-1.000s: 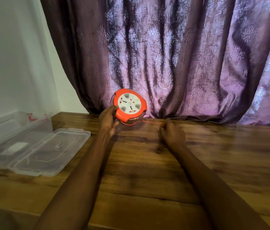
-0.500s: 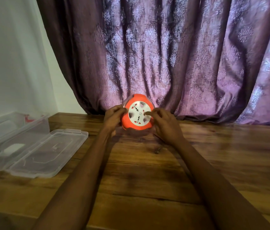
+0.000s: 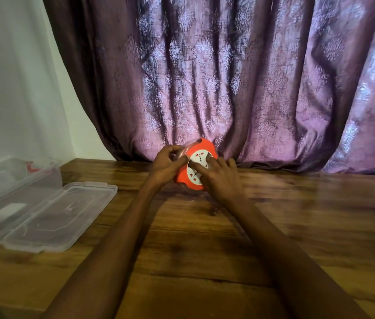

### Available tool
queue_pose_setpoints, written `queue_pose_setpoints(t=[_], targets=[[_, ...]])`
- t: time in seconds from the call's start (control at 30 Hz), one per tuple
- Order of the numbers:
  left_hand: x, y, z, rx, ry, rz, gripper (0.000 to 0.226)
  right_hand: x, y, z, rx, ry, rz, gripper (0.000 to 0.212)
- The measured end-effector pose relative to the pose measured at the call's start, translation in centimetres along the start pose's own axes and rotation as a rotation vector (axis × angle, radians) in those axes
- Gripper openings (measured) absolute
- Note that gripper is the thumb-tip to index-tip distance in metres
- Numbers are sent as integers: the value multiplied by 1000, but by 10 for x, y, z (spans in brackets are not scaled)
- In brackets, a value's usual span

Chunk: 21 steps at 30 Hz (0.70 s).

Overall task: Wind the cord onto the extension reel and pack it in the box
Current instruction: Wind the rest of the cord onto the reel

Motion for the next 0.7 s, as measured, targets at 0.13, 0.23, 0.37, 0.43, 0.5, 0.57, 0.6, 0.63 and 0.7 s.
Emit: queue_pose_setpoints(t=[0.13,0.23,0.37,0.43,0.5,0.57,0.6,0.63,0.7], targets=[[2,-6,-4,12,-40,21,29,-6,-2,0,51,-135,127,56],[-2,-16,-8,3,-87,-17,33,-6,0,6,177,-485,452,65],[-4,-25,-10,4,-128,-31,35,-2,0,17,295,-889,971,73],[0,-26,-12,25,-130,-31,36,1,-3,16,318,-988,1168,71],[7,-27,-16,40,-106,-49,34,4,-8,14,298,-1138,1393,56],[11,-30,-20,16,-52,-119,31,5,-7,14,297,-1271,1579,40],[12,-31,-21,-8,-22,-160,29,5,-7,16,307,-1305,1601,41],[12,-32,-22,-36,2,-194,28,3,-5,17,321,-1313,1605,42],[11,-32,-22,-90,42,-238,27,1,0,20,358,-1275,1592,37]])
Point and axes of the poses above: each hand's wrist, its own z-axis towards the middle knuckle, its own y-axis out of the back of the hand, x = y × z, the point moved 1 cm from there along z, towards the middle knuckle, and after that the axes turned 13 degrees about -y, right-handed, at the moved point
